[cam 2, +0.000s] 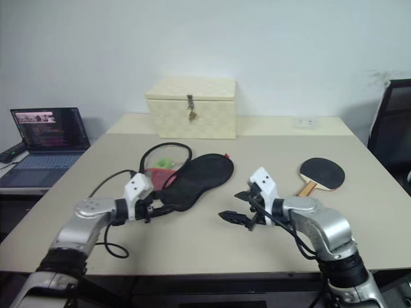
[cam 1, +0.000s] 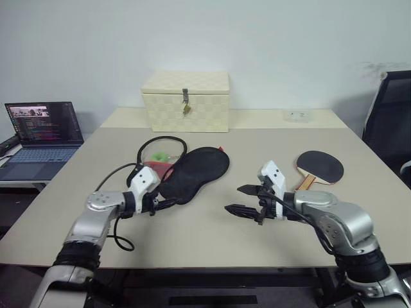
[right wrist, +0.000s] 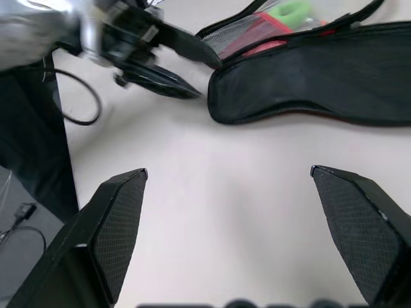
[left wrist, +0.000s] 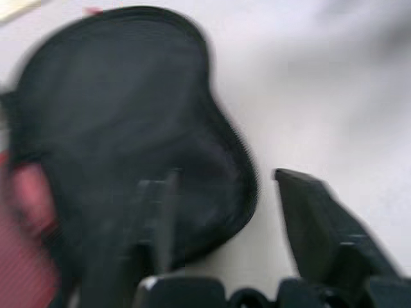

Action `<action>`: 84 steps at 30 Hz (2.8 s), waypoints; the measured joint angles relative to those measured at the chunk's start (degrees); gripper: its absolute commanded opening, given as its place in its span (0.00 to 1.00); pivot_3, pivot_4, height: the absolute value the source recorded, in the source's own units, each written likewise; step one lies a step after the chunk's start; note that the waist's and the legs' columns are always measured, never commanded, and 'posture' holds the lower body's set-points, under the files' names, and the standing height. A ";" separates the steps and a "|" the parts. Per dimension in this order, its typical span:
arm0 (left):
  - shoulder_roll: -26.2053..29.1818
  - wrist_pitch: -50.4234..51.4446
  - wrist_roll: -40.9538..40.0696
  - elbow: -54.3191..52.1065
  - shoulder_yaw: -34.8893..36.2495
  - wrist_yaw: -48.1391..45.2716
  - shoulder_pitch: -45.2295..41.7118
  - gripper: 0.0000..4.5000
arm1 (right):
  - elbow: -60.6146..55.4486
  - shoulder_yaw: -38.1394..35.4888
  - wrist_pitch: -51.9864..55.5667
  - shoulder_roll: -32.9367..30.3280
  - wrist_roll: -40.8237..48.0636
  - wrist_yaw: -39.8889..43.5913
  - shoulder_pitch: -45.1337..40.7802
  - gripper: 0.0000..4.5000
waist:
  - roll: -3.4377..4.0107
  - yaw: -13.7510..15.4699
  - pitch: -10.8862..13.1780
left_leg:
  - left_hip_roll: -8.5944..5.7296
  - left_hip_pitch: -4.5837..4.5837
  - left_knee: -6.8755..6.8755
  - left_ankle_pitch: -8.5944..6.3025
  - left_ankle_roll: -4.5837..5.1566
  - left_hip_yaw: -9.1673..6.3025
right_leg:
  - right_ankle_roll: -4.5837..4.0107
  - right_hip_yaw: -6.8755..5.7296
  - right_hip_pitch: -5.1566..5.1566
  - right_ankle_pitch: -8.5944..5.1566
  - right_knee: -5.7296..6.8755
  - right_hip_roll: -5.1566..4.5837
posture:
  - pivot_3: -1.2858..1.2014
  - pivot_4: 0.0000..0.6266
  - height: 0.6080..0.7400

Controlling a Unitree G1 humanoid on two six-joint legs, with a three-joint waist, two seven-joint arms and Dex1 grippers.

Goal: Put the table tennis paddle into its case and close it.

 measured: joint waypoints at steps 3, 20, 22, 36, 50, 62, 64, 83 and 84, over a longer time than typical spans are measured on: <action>-1.03 -3.76 2.24 4.96 -2.22 -2.35 -2.03 0.46 | -1.14 -0.41 0.95 -0.09 0.65 -1.28 0.47 1.00 | 0.00 -0.23 0.00 | 0.08 0.01 -0.01 0.00 0.00 -0.06 | -0.02 -0.02 -0.03 0.00 0.02 0.02 | 0.52 0.24 1.00; -2.82 -7.32 4.04 11.55 -0.30 -5.64 -4.62 0.99 | -5.68 -1.18 2.75 -3.21 4.39 -2.80 4.40 1.00 | -0.03 0.10 0.02 | -0.01 -0.08 0.06 0.00 0.00 -0.15 | 0.01 -0.09 -0.02 0.00 0.03 0.01 | 0.52 0.24 1.00; -2.77 -7.92 4.91 11.51 -0.58 -5.51 -3.20 0.99 | -5.68 -1.18 2.67 -3.40 4.43 -2.69 4.39 1.00 | -0.02 0.13 0.01 | -0.01 -0.08 0.06 0.00 0.00 -0.17 | 0.01 -0.10 -0.02 0.00 0.03 0.01 | 0.52 0.24 1.00; -2.73 -11.30 6.83 16.26 -2.17 -7.18 -5.55 0.95 | -6.63 -2.31 0.19 -4.82 8.79 0.20 2.35 1.00 | -0.04 0.25 0.00 | -0.01 0.03 0.08 0.01 0.01 -0.15 | 0.01 -0.10 0.06 0.00 0.08 0.02 | 0.52 0.24 1.00; -3.13 -10.25 5.90 21.78 0.37 -4.86 -7.59 0.01 | -4.82 -4.93 -1.96 -6.27 8.76 -0.93 1.73 1.00 | -0.04 0.09 0.00 | 0.02 0.09 0.07 0.02 0.04 -0.09 | 0.01 -0.04 0.08 0.00 0.09 0.03 | 0.52 0.24 1.00; -13.85 1.27 4.75 1.27 -2.35 0.11 -2.49 0.01 | -2.92 -5.02 -4.67 -8.58 8.58 -0.74 1.79 1.00 | -0.06 0.94 0.00 | -0.16 -0.20 0.17 0.02 0.04 -0.33 | 0.08 -0.09 0.06 0.01 -0.01 -0.03 | 0.52 0.24 1.00; -16.93 2.54 5.03 -0.64 -4.25 0.65 -2.81 0.01 | -2.90 -5.08 -4.92 -9.18 8.58 -0.72 2.08 1.00 | -0.06 0.84 0.00 | -0.15 -0.19 0.17 0.02 0.04 -0.33 | 0.08 -0.10 0.05 0.01 0.02 -0.01 | 0.52 0.24 1.00; -26.01 -1.59 8.10 11.55 -8.64 2.72 -11.68 0.56 | -4.35 -6.44 -5.23 -10.97 8.70 -2.36 6.31 1.00 | -0.07 0.44 0.01 | -0.15 -0.15 0.16 0.03 0.04 -0.21 | 0.10 -0.15 0.04 0.01 0.03 0.06 | 0.52 0.24 1.00; -25.82 -1.50 8.06 10.78 -8.64 2.59 -11.31 0.63 | -4.35 -6.44 -5.22 -10.99 8.70 -2.38 6.30 1.00 | -0.07 0.44 0.01 | -0.15 -0.15 0.16 0.03 0.04 -0.21 | 0.10 -0.14 0.04 0.01 0.03 0.06 | 0.52 0.24 1.00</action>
